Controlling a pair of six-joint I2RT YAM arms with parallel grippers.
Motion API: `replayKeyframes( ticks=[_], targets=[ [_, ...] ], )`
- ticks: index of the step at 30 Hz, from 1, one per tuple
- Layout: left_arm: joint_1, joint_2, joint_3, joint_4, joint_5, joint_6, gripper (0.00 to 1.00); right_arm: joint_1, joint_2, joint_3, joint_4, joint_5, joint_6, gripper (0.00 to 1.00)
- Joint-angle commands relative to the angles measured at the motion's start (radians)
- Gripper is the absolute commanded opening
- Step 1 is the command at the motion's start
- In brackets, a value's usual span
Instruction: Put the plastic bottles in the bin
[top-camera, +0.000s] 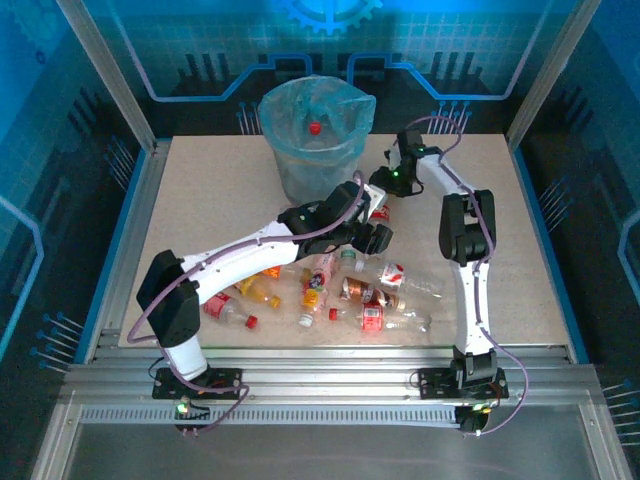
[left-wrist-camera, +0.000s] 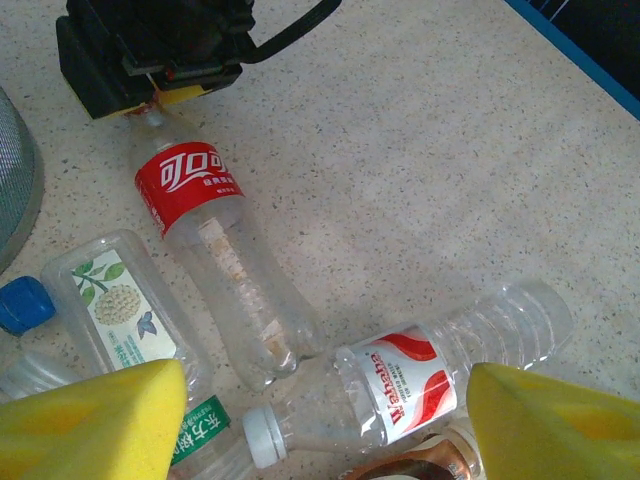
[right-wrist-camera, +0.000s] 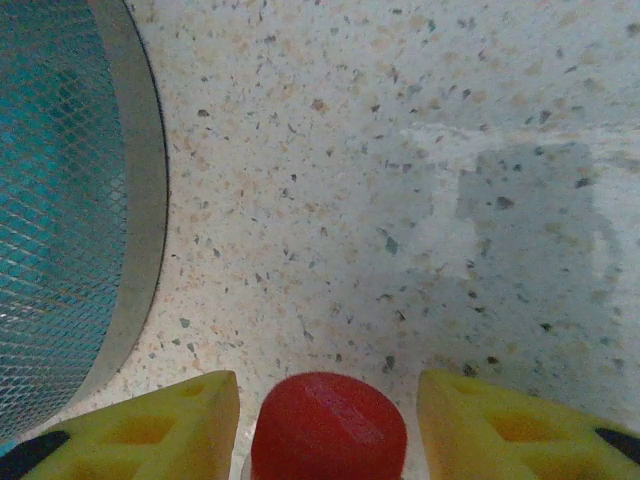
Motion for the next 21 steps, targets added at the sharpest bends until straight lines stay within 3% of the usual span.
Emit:
replayKeyframes(
  ticks=[1, 5, 13, 19, 21],
  targets=[
    [0.007, -0.015, 0.002, -0.009, -0.021, 0.004, 0.75, 0.010, 0.029, 0.041, -0.045, -0.046, 0.003, 0.51],
    [0.008, -0.023, -0.002, -0.010, -0.021, 0.002, 0.75, 0.007, 0.024, 0.039, -0.049, -0.047, 0.003, 0.42],
    [0.011, -0.038, 0.025, -0.012, -0.022, -0.003, 0.75, -0.020, -0.083, -0.031, -0.022, -0.008, 0.013, 0.14],
    [0.012, -0.070, 0.053, -0.011, -0.027, 0.003, 0.75, -0.032, -0.295, -0.227, 0.136, 0.066, 0.052, 0.00],
    [0.015, -0.091, 0.057, -0.011, -0.039, 0.008, 0.75, -0.031, -0.380, -0.305, 0.208, 0.092, 0.073, 0.00]
  ],
)
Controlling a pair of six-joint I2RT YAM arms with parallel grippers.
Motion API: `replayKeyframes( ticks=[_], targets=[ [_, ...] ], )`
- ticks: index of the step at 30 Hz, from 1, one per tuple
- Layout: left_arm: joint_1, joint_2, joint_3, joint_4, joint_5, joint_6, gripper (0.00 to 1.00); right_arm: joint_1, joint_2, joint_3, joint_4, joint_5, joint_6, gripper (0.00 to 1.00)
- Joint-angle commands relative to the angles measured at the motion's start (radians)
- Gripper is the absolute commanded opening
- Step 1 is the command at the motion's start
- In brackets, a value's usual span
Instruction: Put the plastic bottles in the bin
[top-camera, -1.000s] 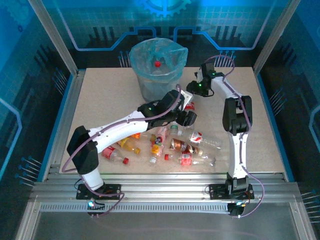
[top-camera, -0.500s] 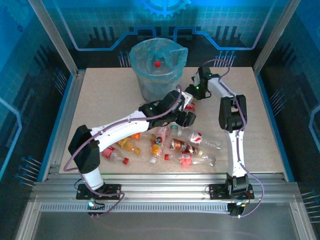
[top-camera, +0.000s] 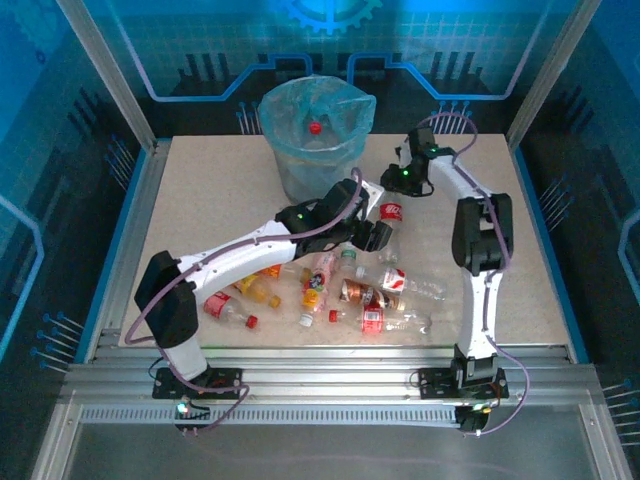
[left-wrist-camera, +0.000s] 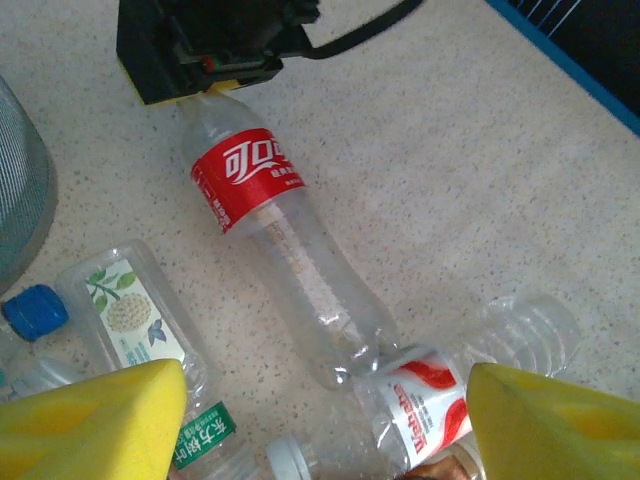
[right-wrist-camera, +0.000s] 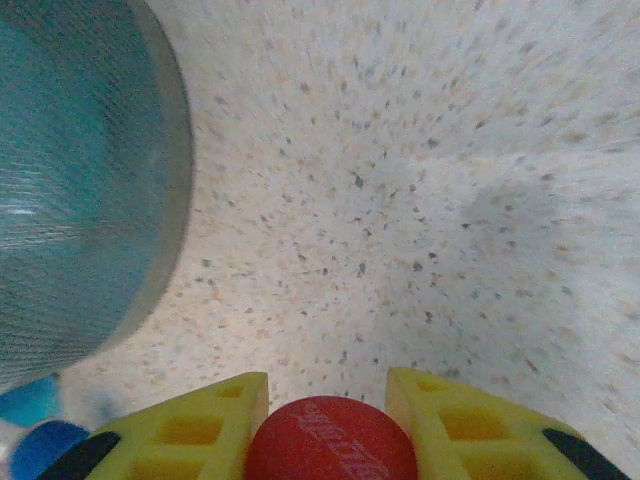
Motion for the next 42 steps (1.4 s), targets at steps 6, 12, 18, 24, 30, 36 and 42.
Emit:
replayKeyframes(
  ticks=[6, 12, 18, 24, 30, 36, 42],
  targets=[
    [0.022, -0.159, 0.010, 0.014, -0.072, 0.014, 0.75, 0.010, -0.342, -0.253, 0.311, 0.164, 0.090, 0.00],
    [0.053, -0.262, -0.067, 0.053, -0.091, -0.011, 0.75, 0.099, -0.479, -0.306, 0.363, 0.398, 0.014, 0.00],
    [0.098, -0.362, -0.121, 0.050, -0.098, -0.018, 0.75, 0.211, -0.630, -0.370, 0.450, 0.605, -0.066, 0.00],
    [0.145, -0.476, -0.179, 0.040, -0.123, -0.028, 0.75, 0.362, -0.765, -0.397, 0.564, 0.750, -0.220, 0.00],
    [0.195, -0.590, -0.242, 0.029, -0.164, -0.034, 0.75, 0.451, -0.829, -0.372, 0.705, 0.680, -0.291, 0.00],
    [0.292, -0.653, -0.252, -0.029, -0.171, -0.066, 0.74, 0.511, -0.768, -0.270, 0.854, 0.530, -0.367, 0.00],
    [0.369, -0.629, -0.217, -0.076, -0.123, -0.092, 0.74, 0.528, -0.634, -0.119, 1.000, 0.443, -0.391, 0.00]
  ],
)
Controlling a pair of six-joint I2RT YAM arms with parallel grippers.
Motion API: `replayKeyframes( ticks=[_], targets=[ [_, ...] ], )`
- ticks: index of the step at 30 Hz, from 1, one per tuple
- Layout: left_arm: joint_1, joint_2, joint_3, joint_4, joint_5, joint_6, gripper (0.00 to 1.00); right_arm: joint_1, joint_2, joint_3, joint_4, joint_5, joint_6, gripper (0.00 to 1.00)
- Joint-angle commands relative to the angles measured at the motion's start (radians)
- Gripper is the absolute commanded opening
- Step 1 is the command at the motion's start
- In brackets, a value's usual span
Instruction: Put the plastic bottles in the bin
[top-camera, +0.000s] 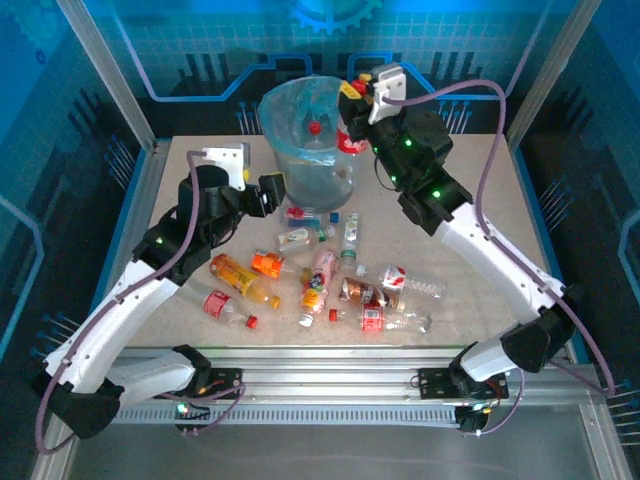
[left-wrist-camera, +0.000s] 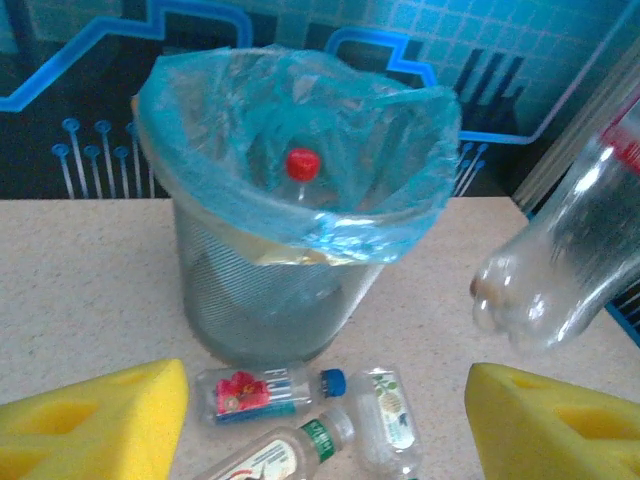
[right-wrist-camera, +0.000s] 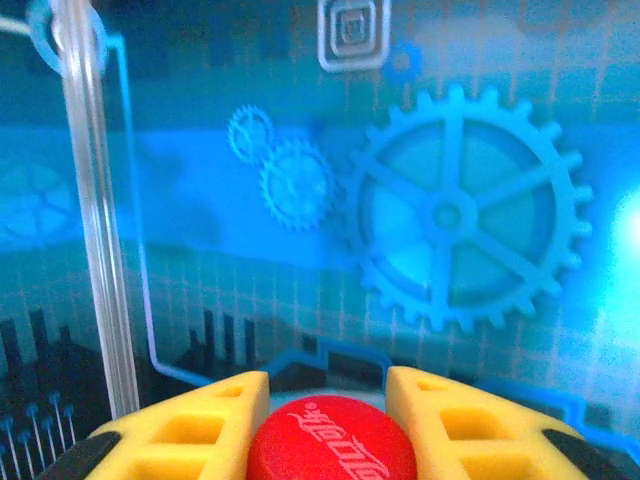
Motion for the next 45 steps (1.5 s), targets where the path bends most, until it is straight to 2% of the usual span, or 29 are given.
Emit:
replayKeyframes(
  ticks=[1, 11, 17, 20, 24, 31, 33, 35, 36, 40, 45],
  targets=[
    [0.030, 0.012, 0.034, -0.035, 0.035, -0.034, 0.74, 0.018, 0.077, 0.100, 0.175, -0.068, -0.039, 0.00],
    [0.115, 0.061, 0.071, -0.032, 0.131, -0.034, 0.75, 0.016, 0.501, 0.574, 0.146, -0.097, -0.100, 0.00],
    [0.178, 0.092, 0.089, -0.027, 0.186, -0.025, 0.75, 0.004, 0.805, 0.954, -0.065, -0.092, -0.097, 0.00],
    [0.207, 0.100, 0.079, -0.020, 0.209, -0.028, 0.75, 0.002, 0.924, 1.070, -0.146, -0.093, -0.094, 0.00],
    [0.233, 0.103, 0.058, -0.007, 0.238, -0.041, 0.75, -0.005, 0.966, 1.055, -0.162, -0.088, -0.087, 0.01],
    [0.250, 0.112, 0.030, 0.008, 0.259, -0.049, 0.75, -0.045, 0.976, 0.963, -0.133, -0.152, 0.012, 0.09],
    [0.253, 0.116, 0.030, 0.010, 0.265, -0.051, 0.75, -0.054, 0.980, 0.963, -0.138, -0.161, 0.034, 0.18],
    [0.254, 0.116, 0.030, 0.013, 0.265, -0.053, 0.75, -0.056, 0.980, 0.964, -0.141, -0.159, 0.043, 0.39],
    [0.253, 0.116, 0.030, 0.014, 0.266, -0.053, 0.75, -0.056, 0.980, 0.964, -0.143, -0.159, 0.041, 0.43],
    [0.255, 0.115, 0.031, 0.012, 0.263, -0.052, 0.75, -0.055, 0.968, 0.965, -0.149, -0.161, 0.039, 0.55],
    [0.256, 0.104, 0.027, 0.005, 0.257, -0.053, 0.75, -0.049, 0.942, 0.965, -0.166, -0.182, 0.029, 0.57]
  ],
)
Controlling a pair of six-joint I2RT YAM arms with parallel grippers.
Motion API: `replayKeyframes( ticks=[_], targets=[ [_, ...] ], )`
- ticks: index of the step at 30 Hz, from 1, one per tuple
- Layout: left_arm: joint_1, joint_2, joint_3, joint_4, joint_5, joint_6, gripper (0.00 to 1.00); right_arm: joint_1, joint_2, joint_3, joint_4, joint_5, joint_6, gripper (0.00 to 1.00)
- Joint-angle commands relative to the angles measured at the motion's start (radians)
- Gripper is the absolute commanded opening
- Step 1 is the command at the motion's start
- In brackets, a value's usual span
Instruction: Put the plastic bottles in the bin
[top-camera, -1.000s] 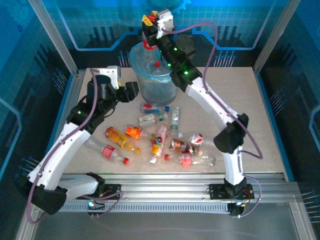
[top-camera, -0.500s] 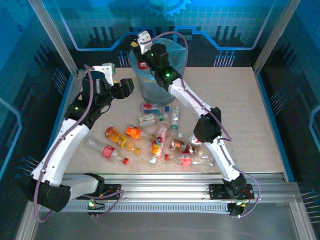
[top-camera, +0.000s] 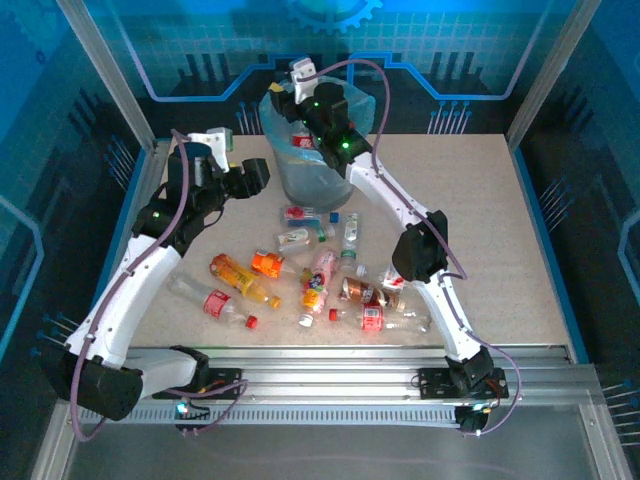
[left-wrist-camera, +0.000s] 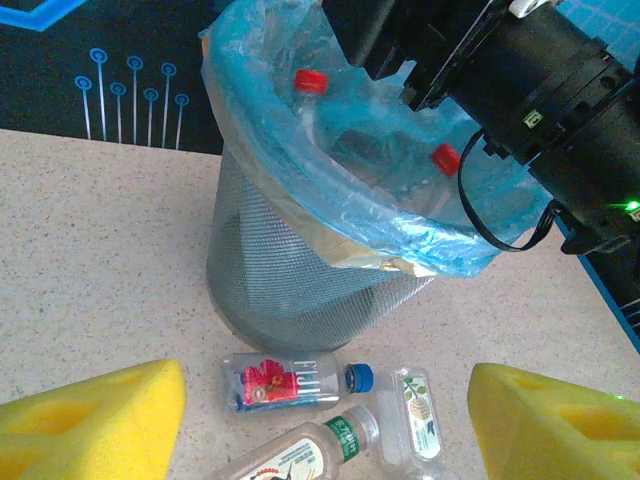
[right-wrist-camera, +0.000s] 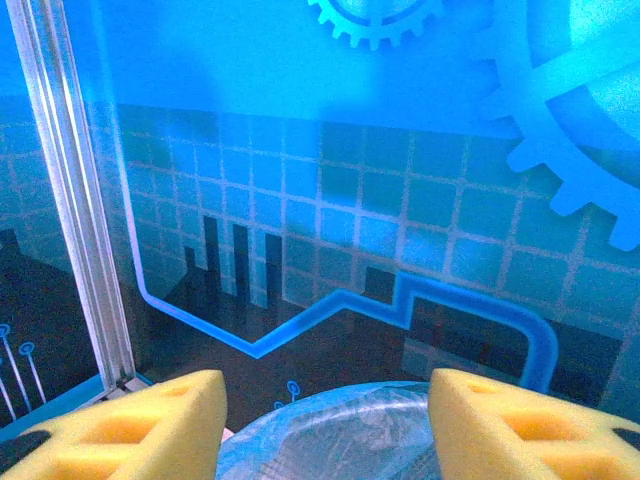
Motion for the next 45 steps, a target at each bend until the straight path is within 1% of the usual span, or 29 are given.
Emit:
replayKeyframes(
  ticks=[1, 12, 15, 18, 20, 21, 23, 25, 27, 31, 34, 37, 39, 41, 43, 45],
  targets=[
    [0.009, -0.015, -0.014, 0.016, 0.013, -0.011, 0.75, 0.010, -0.042, 0.008, 0.000, -0.025, -0.002, 0.57],
    [0.009, -0.056, 0.015, -0.052, 0.014, -0.007, 0.76, 0.037, -0.137, 0.008, -0.073, -0.068, -0.043, 0.56],
    [0.009, -0.065, 0.035, -0.088, 0.036, 0.002, 0.76, 0.041, -0.192, 0.020, -0.144, -0.072, -0.026, 0.56],
    [0.008, -0.073, 0.053, -0.131, 0.078, 0.006, 0.76, 0.041, -0.247, 0.041, -0.296, -0.053, 0.018, 0.57],
    [0.008, -0.079, 0.060, -0.164, 0.115, 0.006, 0.76, 0.040, -0.303, 0.029, -0.443, -0.049, 0.050, 0.57],
    [0.008, -0.083, 0.057, -0.175, 0.131, 0.008, 0.76, 0.040, -0.328, 0.019, -0.508, -0.061, 0.057, 0.58],
    [0.008, -0.093, 0.045, -0.194, 0.176, 0.014, 0.76, 0.038, -0.389, -0.023, -0.636, -0.125, 0.054, 0.58],
    [0.007, -0.103, 0.028, -0.211, 0.211, 0.028, 0.75, 0.039, -0.460, -0.117, -0.731, -0.203, 0.033, 0.58],
    [0.002, -0.119, -0.002, -0.213, 0.250, 0.048, 0.75, 0.040, -0.562, -0.271, -0.762, -0.284, -0.006, 0.58],
    [-0.029, -0.159, -0.078, -0.199, 0.283, 0.101, 0.75, 0.057, -0.796, -0.677, -0.724, -0.390, -0.127, 0.56],
    [-0.088, -0.179, -0.128, -0.206, 0.286, 0.182, 0.75, 0.093, -0.971, -0.944, -0.706, -0.424, -0.267, 0.56],
    [-0.199, -0.198, -0.173, -0.244, 0.273, 0.321, 0.78, 0.158, -1.122, -1.157, -0.731, -0.439, -0.451, 0.56],
    [-0.284, -0.213, -0.199, -0.290, 0.266, 0.446, 0.79, 0.220, -1.218, -1.278, -0.769, -0.426, -0.601, 0.56],
    [-0.373, -0.243, -0.238, -0.342, 0.283, 0.603, 0.81, 0.271, -1.314, -1.399, -0.787, -0.429, -0.721, 0.56],
    [-0.437, -0.292, -0.307, -0.354, 0.320, 0.752, 0.83, 0.299, -1.382, -1.482, -0.788, -0.442, -0.780, 0.57],
    [-0.475, -0.357, -0.404, -0.324, 0.374, 0.924, 0.84, 0.310, -1.429, -1.544, -0.783, -0.448, -0.795, 0.57]
  ],
)
